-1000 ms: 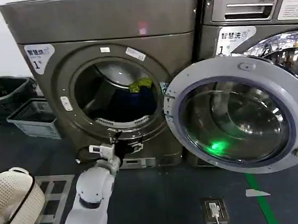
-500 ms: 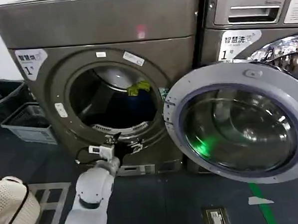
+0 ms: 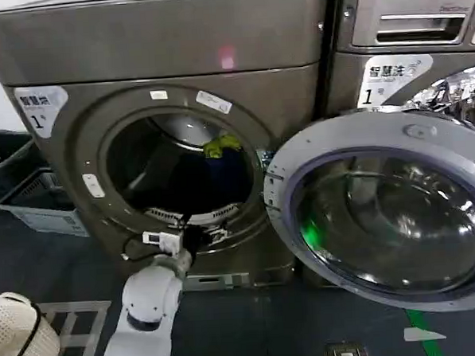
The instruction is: Grasp the clothes from the dryer.
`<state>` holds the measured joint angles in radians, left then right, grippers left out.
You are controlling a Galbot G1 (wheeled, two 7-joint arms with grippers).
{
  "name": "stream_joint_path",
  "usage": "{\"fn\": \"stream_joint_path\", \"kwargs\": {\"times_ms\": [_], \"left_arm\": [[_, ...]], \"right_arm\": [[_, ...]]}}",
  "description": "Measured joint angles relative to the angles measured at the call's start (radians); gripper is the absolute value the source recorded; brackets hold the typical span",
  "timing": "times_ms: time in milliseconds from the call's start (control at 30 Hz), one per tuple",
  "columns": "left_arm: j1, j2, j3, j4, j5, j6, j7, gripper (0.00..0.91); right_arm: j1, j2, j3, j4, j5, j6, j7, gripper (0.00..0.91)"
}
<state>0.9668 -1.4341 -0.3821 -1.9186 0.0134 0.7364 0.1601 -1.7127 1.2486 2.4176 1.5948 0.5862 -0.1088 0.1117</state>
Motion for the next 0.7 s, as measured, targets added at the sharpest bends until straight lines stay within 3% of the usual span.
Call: {"fn": "stream_joint_path", "kwargs": {"times_ms": [700], "left_arm": [[0.008, -0.001, -0.003, 0.006, 0.002, 0.0, -0.003, 0.907]], "right_arm": [[0.001, 0.01, -0.001, 0.003, -0.001, 0.0, -0.001, 0.907]]}}
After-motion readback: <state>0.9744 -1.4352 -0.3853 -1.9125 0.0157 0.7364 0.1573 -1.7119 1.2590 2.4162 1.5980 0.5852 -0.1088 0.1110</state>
